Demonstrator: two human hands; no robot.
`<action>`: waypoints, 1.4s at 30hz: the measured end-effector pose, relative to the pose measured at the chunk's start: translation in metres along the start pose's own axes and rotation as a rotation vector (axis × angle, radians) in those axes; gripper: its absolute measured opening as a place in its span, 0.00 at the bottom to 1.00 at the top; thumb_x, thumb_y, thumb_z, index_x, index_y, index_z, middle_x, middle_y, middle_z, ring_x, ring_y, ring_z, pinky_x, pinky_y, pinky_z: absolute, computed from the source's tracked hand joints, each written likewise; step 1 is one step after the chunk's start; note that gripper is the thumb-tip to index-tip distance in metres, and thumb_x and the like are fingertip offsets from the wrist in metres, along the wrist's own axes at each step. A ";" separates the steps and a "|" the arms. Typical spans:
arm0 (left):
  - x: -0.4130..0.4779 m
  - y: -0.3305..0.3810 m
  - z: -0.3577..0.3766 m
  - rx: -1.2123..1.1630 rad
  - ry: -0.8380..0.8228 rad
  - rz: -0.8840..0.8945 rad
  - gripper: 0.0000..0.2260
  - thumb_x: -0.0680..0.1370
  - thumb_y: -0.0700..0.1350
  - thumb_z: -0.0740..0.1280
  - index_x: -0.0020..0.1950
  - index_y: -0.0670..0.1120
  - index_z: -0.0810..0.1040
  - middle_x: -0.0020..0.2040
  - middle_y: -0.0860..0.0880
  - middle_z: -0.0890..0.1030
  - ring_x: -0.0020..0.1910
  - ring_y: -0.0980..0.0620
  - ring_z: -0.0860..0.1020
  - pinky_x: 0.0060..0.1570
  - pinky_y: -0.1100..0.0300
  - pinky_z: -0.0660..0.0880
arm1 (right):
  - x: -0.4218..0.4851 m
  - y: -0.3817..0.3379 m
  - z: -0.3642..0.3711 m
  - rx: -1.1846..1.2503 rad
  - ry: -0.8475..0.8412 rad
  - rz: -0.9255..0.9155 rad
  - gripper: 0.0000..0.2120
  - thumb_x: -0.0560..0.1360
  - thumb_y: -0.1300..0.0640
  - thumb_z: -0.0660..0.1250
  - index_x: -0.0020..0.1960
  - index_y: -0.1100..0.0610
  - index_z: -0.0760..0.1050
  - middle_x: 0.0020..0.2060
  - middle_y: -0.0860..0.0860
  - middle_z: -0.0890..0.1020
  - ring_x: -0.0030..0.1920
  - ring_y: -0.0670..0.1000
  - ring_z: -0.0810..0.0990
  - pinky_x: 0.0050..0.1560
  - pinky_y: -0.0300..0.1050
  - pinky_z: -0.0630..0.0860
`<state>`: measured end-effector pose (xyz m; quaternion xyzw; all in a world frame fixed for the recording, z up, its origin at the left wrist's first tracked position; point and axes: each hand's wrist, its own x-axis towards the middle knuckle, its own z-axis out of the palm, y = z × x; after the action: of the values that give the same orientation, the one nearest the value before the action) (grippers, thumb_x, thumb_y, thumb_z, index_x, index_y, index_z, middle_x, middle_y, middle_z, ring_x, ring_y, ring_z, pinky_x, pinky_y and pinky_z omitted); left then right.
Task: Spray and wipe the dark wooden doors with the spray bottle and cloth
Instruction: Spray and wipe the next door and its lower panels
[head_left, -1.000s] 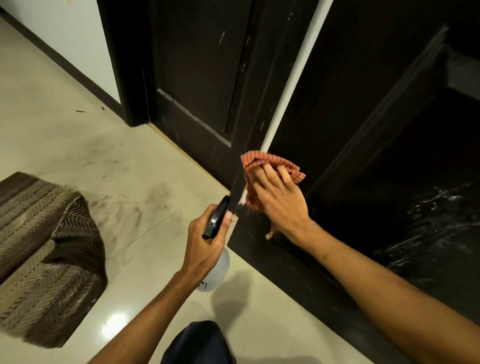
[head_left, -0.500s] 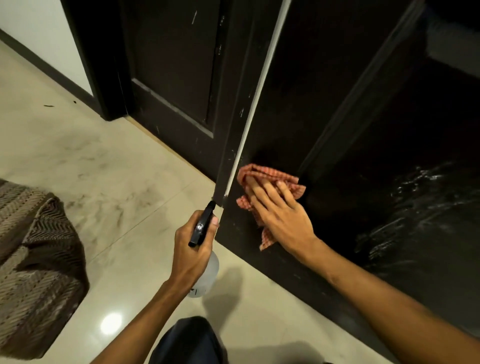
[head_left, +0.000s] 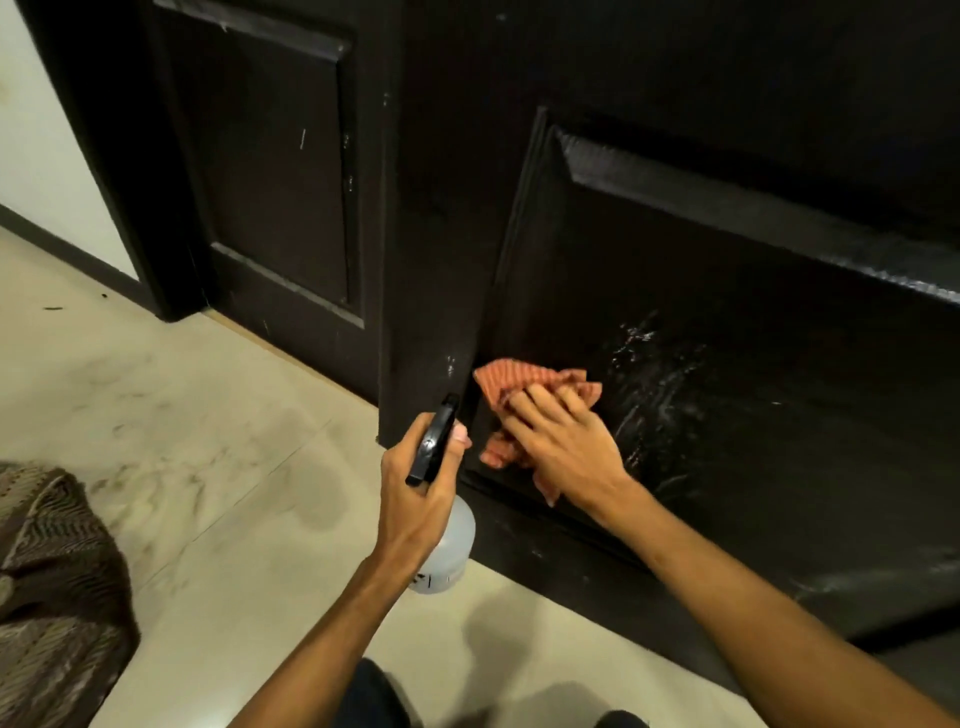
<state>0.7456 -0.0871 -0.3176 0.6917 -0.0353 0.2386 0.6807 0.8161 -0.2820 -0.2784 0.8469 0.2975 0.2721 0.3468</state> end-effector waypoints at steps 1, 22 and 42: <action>-0.001 0.005 0.004 0.000 -0.006 -0.002 0.11 0.82 0.51 0.68 0.56 0.45 0.81 0.43 0.54 0.85 0.38 0.55 0.82 0.39 0.66 0.78 | -0.013 0.003 0.001 0.027 -0.046 -0.034 0.29 0.62 0.51 0.81 0.63 0.50 0.83 0.65 0.51 0.81 0.69 0.56 0.70 0.68 0.53 0.63; 0.000 0.076 0.071 0.022 -0.058 0.056 0.09 0.83 0.48 0.66 0.53 0.43 0.80 0.44 0.52 0.85 0.29 0.55 0.76 0.30 0.65 0.75 | -0.062 0.103 -0.034 0.102 0.390 0.686 0.38 0.74 0.58 0.68 0.81 0.45 0.62 0.75 0.55 0.60 0.72 0.61 0.60 0.74 0.57 0.51; -0.049 0.140 0.103 0.100 -0.132 0.142 0.09 0.85 0.46 0.66 0.54 0.40 0.79 0.44 0.48 0.84 0.25 0.55 0.75 0.27 0.63 0.73 | -0.176 0.153 -0.036 0.076 0.122 0.542 0.47 0.69 0.59 0.71 0.83 0.44 0.54 0.71 0.55 0.66 0.71 0.61 0.61 0.72 0.58 0.55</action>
<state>0.6787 -0.2089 -0.2027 0.7348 -0.1168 0.2417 0.6229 0.7212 -0.4779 -0.1864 0.8900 0.0906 0.3941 0.2106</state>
